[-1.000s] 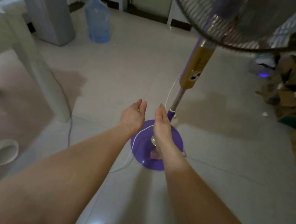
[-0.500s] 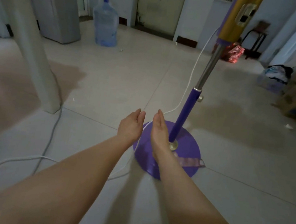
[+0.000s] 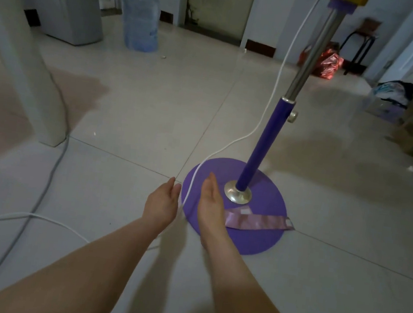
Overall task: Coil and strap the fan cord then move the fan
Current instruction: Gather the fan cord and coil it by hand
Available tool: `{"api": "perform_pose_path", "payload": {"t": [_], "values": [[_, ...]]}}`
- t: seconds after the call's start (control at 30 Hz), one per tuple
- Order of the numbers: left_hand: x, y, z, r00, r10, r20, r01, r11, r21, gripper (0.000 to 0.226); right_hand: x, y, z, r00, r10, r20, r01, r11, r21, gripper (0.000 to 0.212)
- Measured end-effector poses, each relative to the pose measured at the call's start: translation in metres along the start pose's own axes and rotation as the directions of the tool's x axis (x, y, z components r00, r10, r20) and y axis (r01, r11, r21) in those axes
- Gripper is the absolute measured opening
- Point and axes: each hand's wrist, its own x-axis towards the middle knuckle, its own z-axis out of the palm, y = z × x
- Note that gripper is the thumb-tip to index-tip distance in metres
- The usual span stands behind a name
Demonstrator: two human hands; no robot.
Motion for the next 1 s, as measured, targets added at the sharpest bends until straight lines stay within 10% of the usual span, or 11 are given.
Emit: {"api": "perform_pose_path", "payload": {"t": [0.3, 0.53, 1.0], "values": [[0.000, -0.020, 0.026, 0.963, -0.171, 0.209, 0.178, 0.984, -0.014, 0.036, 0.001, 0.008, 0.013, 0.997, -0.042, 0.057, 0.044, 0.999, -0.025, 0.049], [-0.006, -0.002, 0.013, 0.972, -0.158, 0.176, 0.211, 0.916, -0.341, 0.020, -0.013, 0.009, 0.014, 0.992, -0.098, 0.082, 0.104, 0.992, -0.075, 0.048], [-0.013, 0.096, -0.040, 0.959, -0.148, 0.243, 0.283, 0.435, -0.855, 0.028, -0.036, -0.040, 0.003, 0.963, -0.260, 0.063, 0.267, 0.952, -0.152, 0.051]]}}
